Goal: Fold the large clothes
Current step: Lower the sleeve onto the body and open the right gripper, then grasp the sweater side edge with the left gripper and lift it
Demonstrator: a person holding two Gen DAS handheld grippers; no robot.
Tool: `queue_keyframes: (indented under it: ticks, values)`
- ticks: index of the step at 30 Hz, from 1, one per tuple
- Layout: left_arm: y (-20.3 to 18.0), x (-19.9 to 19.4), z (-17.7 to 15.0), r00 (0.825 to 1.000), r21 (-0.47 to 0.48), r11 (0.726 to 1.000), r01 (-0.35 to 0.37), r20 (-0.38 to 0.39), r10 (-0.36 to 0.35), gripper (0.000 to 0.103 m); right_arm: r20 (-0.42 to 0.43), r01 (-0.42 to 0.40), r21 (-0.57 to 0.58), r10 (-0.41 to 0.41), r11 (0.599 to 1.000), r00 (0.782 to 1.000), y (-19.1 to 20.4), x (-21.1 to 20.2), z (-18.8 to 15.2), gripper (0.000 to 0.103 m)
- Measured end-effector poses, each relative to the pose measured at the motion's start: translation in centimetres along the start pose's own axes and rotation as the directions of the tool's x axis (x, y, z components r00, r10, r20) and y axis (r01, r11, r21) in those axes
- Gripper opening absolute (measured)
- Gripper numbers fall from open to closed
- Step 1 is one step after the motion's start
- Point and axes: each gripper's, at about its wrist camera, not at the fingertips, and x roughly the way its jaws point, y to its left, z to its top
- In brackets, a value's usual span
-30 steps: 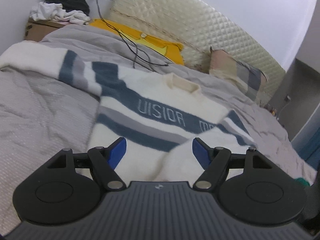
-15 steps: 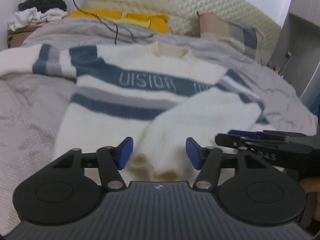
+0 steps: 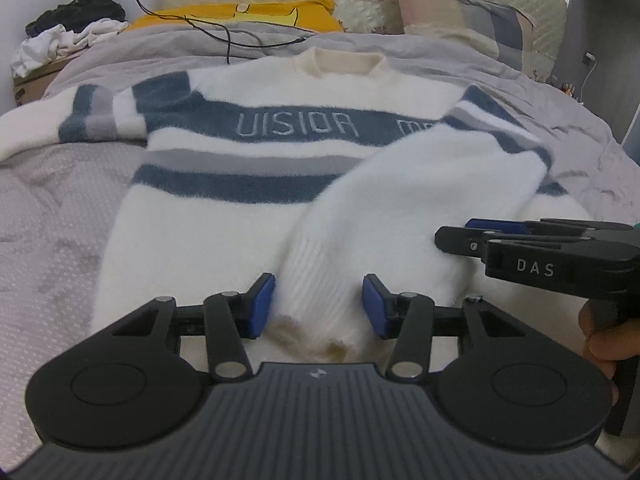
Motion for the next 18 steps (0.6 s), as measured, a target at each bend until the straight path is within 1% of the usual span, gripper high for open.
queue_keyframes:
  ticks: [3, 4, 5, 7, 8, 9, 10, 12, 14, 16, 17, 18]
  values:
    - [0.1, -0.6, 0.1, 1.000, -0.010, 1.000, 0.008, 0.016, -0.008, 0.054, 0.018, 0.005, 0.039, -0.006, 0.999, 1.000, -0.1, -1.2, 0.0, 0.038]
    - [0.3, -0.9, 0.2, 1.000, -0.022, 1.000, 0.016, 0.026, -0.016, 0.054, 0.025, 0.015, 0.049, -0.016, 0.999, 1.000, -0.2, -1.8, 0.0, 0.039]
    - [0.5, -1.3, 0.3, 0.999, -0.036, 0.999, 0.023, 0.038, -0.022, 0.054, 0.034, 0.042, 0.055, -0.044, 0.998, 0.998, -0.1, -2.5, 0.1, 0.040]
    - [1.3, -2.4, 0.6, 0.997, -0.081, 0.996, 0.039, 0.071, -0.034, 0.055, 0.060, 0.065, 0.067, -0.069, 0.996, 0.996, -0.1, -4.2, 0.1, 0.040]
    - [2.0, -3.0, 0.8, 0.995, -0.119, 0.992, 0.048, 0.093, -0.037, 0.056, 0.074, 0.070, 0.081, -0.076, 0.994, 0.994, -0.2, -5.2, 0.1, 0.040]
    - [2.7, -3.5, 0.9, 0.992, -0.168, 0.984, 0.057, 0.116, -0.038, 0.058, 0.083, 0.075, 0.094, -0.083, 0.993, 0.993, -0.3, -6.0, 0.1, 0.040]
    - [3.7, -3.8, 1.0, 0.990, -0.234, 0.969, 0.075, 0.134, -0.044, 0.061, 0.092, 0.080, 0.108, -0.090, 0.991, 0.992, -0.3, -6.8, 0.1, 0.040]
    - [5.4, -3.6, 1.4, 0.989, -0.315, 0.943, 0.111, 0.131, -0.073, 0.061, 0.101, 0.089, 0.143, -0.104, 0.986, 0.989, -0.3, -8.2, -0.1, 0.041]
    - [7.0, -3.5, 1.9, 0.990, -0.355, 0.930, 0.092, 0.129, -0.049, 0.061, 0.100, 0.079, 0.192, -0.100, 0.978, 0.990, -0.4, -9.3, -0.3, 0.041]
    - [8.7, -3.4, 2.9, 0.991, -0.399, 0.913, 0.083, 0.133, -0.032, 0.061, 0.109, 0.067, 0.214, -0.092, 0.975, 0.990, -0.1, -10.2, -0.5, 0.041]
    - [9.8, -3.3, 3.4, 0.990, -0.427, 0.901, 0.080, 0.140, -0.022, 0.061, 0.117, 0.061, 0.218, -0.088, 0.974, 0.989, 0.0, -10.7, -0.6, 0.045]
    - [11.1, -3.3, 4.1, 0.989, -0.459, 0.886, 0.071, 0.148, -0.002, 0.061, 0.127, 0.059, 0.219, -0.089, 0.974, 0.988, 0.2, -11.0, -0.8, 0.051]
